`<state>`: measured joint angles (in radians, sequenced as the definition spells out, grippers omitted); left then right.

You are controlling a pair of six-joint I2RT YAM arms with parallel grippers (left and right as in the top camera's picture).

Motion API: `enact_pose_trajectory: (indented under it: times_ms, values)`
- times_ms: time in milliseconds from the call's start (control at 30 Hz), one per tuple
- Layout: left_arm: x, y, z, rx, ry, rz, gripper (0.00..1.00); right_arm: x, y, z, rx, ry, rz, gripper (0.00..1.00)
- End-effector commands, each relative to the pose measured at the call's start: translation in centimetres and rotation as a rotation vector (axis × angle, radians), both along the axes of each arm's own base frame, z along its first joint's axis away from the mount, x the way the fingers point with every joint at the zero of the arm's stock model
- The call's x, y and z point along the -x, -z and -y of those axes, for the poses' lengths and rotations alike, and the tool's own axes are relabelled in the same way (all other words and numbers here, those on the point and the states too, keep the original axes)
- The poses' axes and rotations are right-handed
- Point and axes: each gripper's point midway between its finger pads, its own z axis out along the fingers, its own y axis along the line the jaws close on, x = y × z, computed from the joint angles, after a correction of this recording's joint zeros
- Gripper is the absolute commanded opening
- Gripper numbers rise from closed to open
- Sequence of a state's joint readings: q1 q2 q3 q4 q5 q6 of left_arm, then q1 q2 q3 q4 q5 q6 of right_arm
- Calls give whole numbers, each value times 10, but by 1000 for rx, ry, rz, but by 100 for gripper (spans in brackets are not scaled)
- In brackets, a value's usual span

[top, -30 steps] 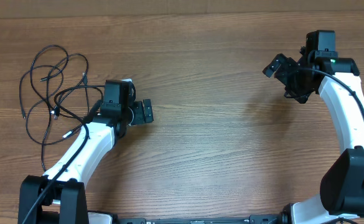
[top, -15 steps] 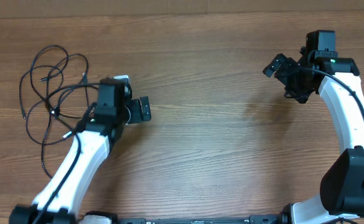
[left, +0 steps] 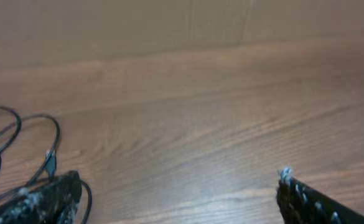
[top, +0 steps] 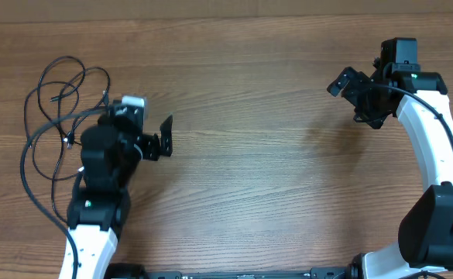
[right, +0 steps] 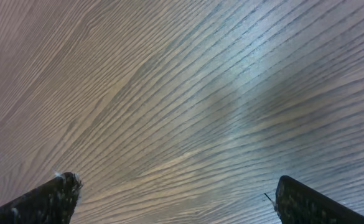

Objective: Untangle cables

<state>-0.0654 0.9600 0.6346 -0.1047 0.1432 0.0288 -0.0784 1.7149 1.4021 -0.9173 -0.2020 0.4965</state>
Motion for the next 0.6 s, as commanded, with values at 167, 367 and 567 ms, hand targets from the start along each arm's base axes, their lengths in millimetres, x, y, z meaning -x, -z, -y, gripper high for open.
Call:
enact_pose_trajectory:
  times_ms: [167,367,567]
  values:
    - [35,41,-11,99,-38,120,100,-2,-5,2,9,2,16,100]
    - [51,54,-13,128,-57,184,100,-2,-5,2,9,2,17,100]
    - [72,96,-15,156,-83,126,100,-2,-5,2,9,2,16,100]
